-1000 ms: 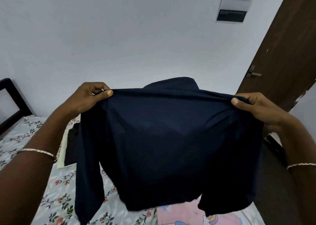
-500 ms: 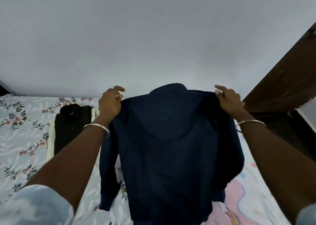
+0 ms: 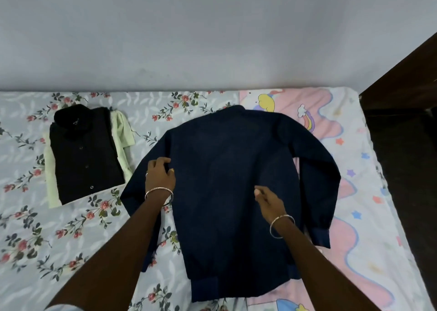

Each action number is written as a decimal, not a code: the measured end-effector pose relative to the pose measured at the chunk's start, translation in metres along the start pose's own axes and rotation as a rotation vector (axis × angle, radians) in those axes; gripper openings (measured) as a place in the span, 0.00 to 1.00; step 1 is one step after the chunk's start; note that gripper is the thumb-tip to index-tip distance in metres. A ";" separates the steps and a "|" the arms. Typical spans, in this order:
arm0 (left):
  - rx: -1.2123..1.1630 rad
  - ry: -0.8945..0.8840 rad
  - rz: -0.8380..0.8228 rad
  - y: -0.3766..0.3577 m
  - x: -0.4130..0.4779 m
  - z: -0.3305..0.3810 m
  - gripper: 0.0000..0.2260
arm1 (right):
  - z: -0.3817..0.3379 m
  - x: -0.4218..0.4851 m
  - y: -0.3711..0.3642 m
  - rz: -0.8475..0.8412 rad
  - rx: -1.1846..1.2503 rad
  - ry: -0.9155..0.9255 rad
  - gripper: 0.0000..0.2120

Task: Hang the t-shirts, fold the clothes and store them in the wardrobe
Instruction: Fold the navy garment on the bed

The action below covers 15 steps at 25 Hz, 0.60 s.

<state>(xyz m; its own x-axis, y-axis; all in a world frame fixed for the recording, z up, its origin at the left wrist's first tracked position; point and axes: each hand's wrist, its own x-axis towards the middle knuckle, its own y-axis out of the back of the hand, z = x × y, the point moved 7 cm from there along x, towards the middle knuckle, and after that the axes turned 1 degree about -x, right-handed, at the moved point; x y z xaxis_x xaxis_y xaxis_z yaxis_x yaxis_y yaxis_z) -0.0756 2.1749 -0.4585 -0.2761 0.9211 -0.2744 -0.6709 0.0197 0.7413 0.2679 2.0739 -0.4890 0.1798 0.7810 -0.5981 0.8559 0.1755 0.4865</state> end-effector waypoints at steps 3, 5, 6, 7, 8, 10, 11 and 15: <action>-0.095 0.154 -0.045 -0.034 -0.012 -0.036 0.13 | 0.039 -0.009 -0.025 0.033 0.050 -0.042 0.14; -0.183 0.325 -0.106 -0.061 -0.023 -0.069 0.12 | 0.063 -0.015 -0.044 0.005 0.057 -0.080 0.09; -0.233 0.417 -0.152 -0.078 -0.030 -0.088 0.11 | 0.075 -0.018 -0.053 -0.018 0.045 -0.100 0.07; -0.279 0.500 -0.200 -0.095 -0.037 -0.108 0.10 | 0.087 -0.021 -0.061 -0.032 0.036 -0.120 0.06; -0.298 0.575 -0.248 -0.113 -0.046 -0.130 0.10 | 0.099 -0.023 -0.067 -0.046 0.016 -0.145 0.06; -0.296 0.663 -0.306 -0.152 -0.062 -0.183 0.13 | 0.124 -0.031 -0.075 -0.085 -0.046 -0.206 0.11; -0.280 0.692 -0.315 -0.159 -0.075 -0.195 0.15 | 0.134 -0.033 -0.077 -0.095 -0.078 -0.236 0.14; -0.327 0.773 -0.356 -0.161 -0.145 -0.184 0.16 | 0.167 -0.038 -0.072 -0.049 -0.052 -0.290 0.14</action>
<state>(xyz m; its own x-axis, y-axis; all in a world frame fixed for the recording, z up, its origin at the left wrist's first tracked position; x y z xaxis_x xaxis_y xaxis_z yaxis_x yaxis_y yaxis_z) -0.0544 1.9664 -0.6507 -0.3208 0.3621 -0.8752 -0.9339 0.0333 0.3561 0.2800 1.9312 -0.6078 0.2762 0.5687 -0.7748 0.8421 0.2453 0.4803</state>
